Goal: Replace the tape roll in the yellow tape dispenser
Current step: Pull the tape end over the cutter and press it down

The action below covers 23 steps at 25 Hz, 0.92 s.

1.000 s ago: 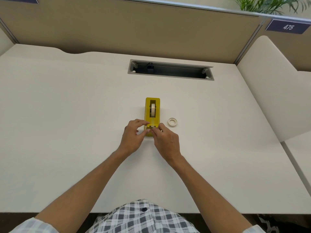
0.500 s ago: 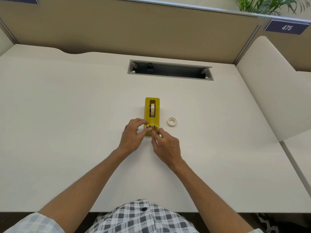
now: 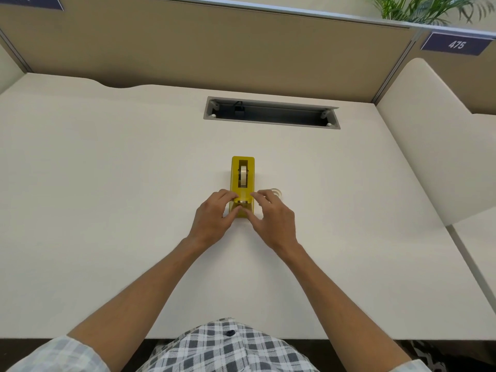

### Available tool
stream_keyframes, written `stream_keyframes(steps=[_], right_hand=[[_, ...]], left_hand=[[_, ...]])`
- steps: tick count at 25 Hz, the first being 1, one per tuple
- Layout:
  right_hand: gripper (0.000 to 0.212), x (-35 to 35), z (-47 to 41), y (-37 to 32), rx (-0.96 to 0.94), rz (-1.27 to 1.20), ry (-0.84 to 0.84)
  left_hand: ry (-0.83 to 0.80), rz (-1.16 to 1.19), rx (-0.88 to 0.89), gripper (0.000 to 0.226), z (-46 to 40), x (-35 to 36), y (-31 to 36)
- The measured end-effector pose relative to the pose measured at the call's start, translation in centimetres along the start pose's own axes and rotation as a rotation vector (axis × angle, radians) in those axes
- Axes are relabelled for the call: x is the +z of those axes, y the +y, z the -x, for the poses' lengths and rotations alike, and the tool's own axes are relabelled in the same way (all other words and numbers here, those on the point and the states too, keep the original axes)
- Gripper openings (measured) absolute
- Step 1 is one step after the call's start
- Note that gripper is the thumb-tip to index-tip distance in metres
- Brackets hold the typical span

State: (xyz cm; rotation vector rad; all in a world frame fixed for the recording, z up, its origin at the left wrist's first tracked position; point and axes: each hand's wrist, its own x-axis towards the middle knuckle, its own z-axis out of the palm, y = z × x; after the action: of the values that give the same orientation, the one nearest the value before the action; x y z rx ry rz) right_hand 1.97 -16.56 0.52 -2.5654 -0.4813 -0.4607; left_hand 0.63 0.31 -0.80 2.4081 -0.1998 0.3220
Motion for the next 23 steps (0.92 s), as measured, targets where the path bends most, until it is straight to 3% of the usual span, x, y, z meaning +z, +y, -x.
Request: stream_keyframes(steps=[6, 23], right_hand=[[0.025, -0.1, -0.9, 0.1, -0.03, 0.021, -0.091], [0.024, -0.8, -1.3, -0.3, -0.012, 0.064, -0.159]], left_hand=[[-0.013, -0.061, 0.031, 0.033, -0.2, -0.4, 0.3], [-0.047, -0.135, 0.024, 0.029, -0.8, -1.3, 1.0]])
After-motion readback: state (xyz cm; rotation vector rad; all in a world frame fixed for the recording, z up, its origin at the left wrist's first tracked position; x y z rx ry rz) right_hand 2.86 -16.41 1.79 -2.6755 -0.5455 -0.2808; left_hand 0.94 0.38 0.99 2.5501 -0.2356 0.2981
